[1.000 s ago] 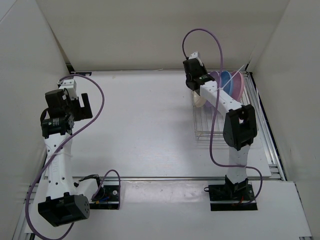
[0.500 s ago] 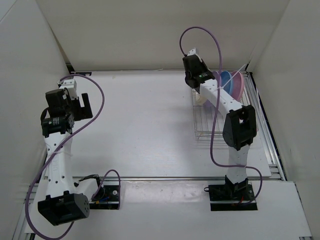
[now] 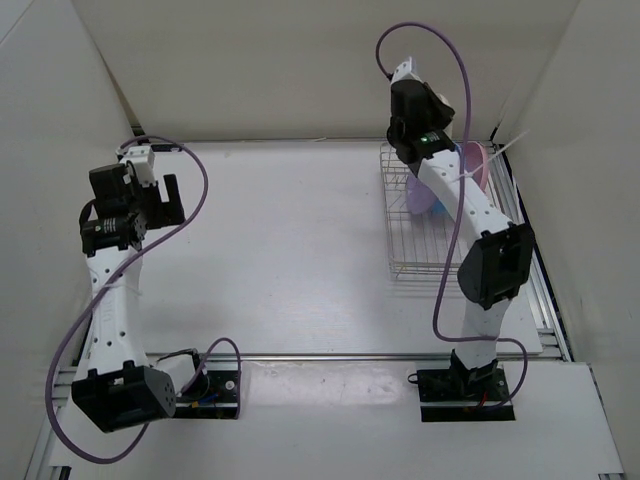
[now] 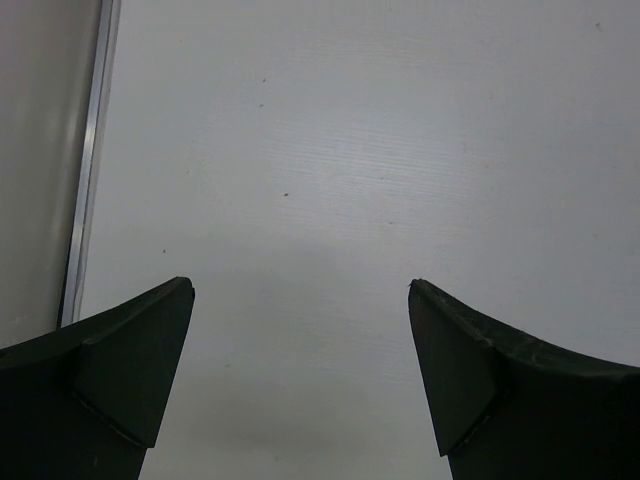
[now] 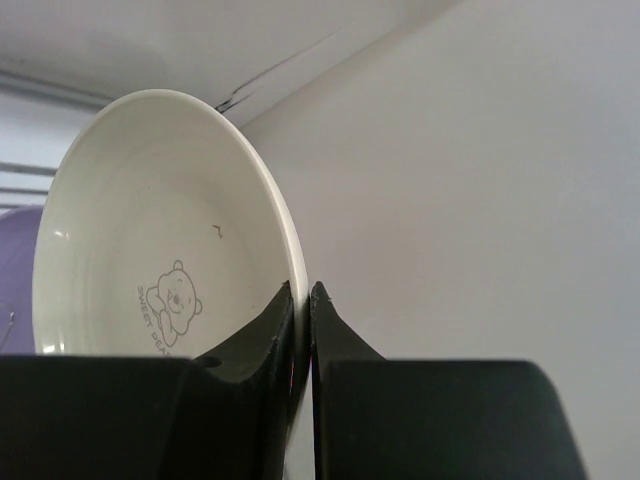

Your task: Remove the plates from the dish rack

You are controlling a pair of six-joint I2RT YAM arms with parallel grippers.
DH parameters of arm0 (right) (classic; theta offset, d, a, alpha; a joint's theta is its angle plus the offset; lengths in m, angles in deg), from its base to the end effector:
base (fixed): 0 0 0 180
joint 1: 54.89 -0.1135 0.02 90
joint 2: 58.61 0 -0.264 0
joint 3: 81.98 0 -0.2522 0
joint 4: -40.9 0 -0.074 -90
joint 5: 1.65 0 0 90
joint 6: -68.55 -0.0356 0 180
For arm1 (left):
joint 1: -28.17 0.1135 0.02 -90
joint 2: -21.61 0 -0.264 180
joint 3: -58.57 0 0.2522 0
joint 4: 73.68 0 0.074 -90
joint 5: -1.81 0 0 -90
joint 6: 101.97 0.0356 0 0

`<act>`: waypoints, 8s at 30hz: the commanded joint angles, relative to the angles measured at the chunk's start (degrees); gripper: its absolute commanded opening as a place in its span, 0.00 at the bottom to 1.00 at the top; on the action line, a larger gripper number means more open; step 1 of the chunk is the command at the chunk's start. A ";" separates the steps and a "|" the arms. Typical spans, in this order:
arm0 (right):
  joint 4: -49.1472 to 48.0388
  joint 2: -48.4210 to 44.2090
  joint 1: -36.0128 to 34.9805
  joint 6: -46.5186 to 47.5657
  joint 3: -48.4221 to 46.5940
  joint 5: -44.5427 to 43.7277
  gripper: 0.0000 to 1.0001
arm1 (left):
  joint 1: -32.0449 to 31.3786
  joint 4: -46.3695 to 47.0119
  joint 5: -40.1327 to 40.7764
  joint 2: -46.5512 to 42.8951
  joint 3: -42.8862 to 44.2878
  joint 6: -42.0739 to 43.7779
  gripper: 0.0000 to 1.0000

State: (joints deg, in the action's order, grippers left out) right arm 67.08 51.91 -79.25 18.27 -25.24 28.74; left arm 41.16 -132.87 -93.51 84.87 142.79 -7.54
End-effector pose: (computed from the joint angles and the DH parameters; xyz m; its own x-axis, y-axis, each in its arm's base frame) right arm 0.4208 0.1568 0.3950 -0.5179 -0.5894 -0.6200 0.2921 0.5594 -0.7757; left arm 0.2177 0.0468 0.3718 -0.6130 -0.0625 -0.7876 -0.1058 0.9944 0.0035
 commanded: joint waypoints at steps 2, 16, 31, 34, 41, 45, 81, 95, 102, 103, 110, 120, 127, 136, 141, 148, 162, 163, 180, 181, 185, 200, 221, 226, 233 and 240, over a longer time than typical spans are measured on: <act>-5.57 -8.46 -0.16 2.82 -2.49 -0.85 0.00 | 0.10 2.36 -7.06 3.52 5.56 1.02 1.00; 24.40 -27.98 -2.62 -26.19 8.32 50.61 0.00 | -16.82 -1.16 -47.67 26.28 22.35 6.65 1.00; 25.98 -28.17 -1.48 -26.89 9.83 65.76 0.00 | -30.40 7.35 -55.42 41.24 36.25 -5.30 1.00; 25.98 -28.17 0.62 -27.86 9.21 69.44 0.00 | -32.07 10.18 -52.26 40.62 33.17 -6.44 1.00; 25.98 -27.64 1.24 -29.88 8.59 70.60 0.00 | -37.25 11.24 -46.19 41.68 34.83 -8.12 0.93; 25.98 -27.11 1.24 -29.88 8.07 70.60 0.00 | -39.35 11.77 -43.38 42.20 35.36 -8.64 0.85; 25.46 -26.06 1.77 -32.61 9.65 64.63 0.43 | -39.27 15.28 -23.16 36.32 29.31 -14.97 0.11; 23.35 -25.53 3.70 -34.27 9.12 42.14 0.82 | -28.03 16.78 -12.18 34.12 21.76 -15.07 0.11; 21.51 -24.47 5.11 -32.00 8.42 34.31 0.82 | -20.65 15.46 -20.16 42.46 16.73 -16.55 0.11; 20.98 -24.47 5.11 -30.77 9.20 33.26 0.82 | -20.03 16.07 -21.56 43.16 15.95 -16.55 0.11; 19.57 -25.08 5.11 -27.33 10.79 29.64 0.80 | -16.08 13.61 -25.62 53.00 19.71 -17.17 0.11; 19.04 -26.76 5.11 -26.10 13.96 31.31 0.80 | -15.02 10.71 -27.99 59.87 22.80 -17.79 0.18; 16.24 -25.10 5.11 -21.80 16.67 29.39 0.80 | -15.02 9.14 -27.20 59.87 23.32 -16.64 0.95; 10.43 -16.05 4.58 -14.06 14.67 19.38 0.74 | -14.41 5.89 -23.07 42.68 19.27 -7.35 1.00; 7.00 -10.16 3.53 -10.98 13.52 16.46 0.65 | -13.17 -2.02 -18.33 33.26 21.48 -4.69 1.00; 5.86 -6.28 3.53 -10.46 11.76 14.71 0.61 | -11.42 -6.07 -14.11 18.84 16.47 -3.02 1.00; 2.96 -0.66 5.90 -10.19 13.43 12.77 0.47 | -9.84 -5.47 -13.39 12.33 11.64 -3.54 1.00; 2.96 -0.66 5.90 -10.19 13.43 12.16 0.44 | -9.83 -5.46 -13.40 12.32 11.63 -3.55 1.00; 2.43 1.54 4.85 -8.00 12.37 2.93 0.00 | -8.25 -5.46 -15.77 13.38 11.63 -3.55 1.00; 2.43 1.54 4.85 -7.39 11.76 2.93 0.00 | -8.25 -5.46 -16.29 13.38 11.63 -3.55 1.00; 2.43 2.07 4.32 -6.33 11.23 0.47 0.00 | -8.25 -5.46 -16.83 13.38 11.63 -3.55 1.00; 0.94 -5.22 3.79 2.71 6.57 -3.92 0.00 | -8.25 -4.40 -16.83 12.85 9.53 -3.55 1.00; 22.82 -33.43 2.12 -22.41 15.95 53.21 0.00 | -20.00 -2.29 -48.91 26.99 22.61 0.06 1.00; 23.35 -36.25 2.12 -25.13 18.70 62.42 0.00 | -30.03 -0.89 -40.33 31.56 30.78 -2.23 1.00; 23.87 -34.68 2.12 -27.59 18.71 68.67 0.00 | -41.02 0.96 -27.82 36.48 36.68 -4.95 1.00; 23.87 -34.67 2.12 -27.60 17.47 68.67 0.00 | -42.88 0.96 -24.65 39.04 36.68 -5.57 0.86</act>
State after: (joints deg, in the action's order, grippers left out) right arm 92.99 17.79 -77.04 -7.91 -5.41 95.32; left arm -1.96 -132.02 -121.25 124.02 178.22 -12.70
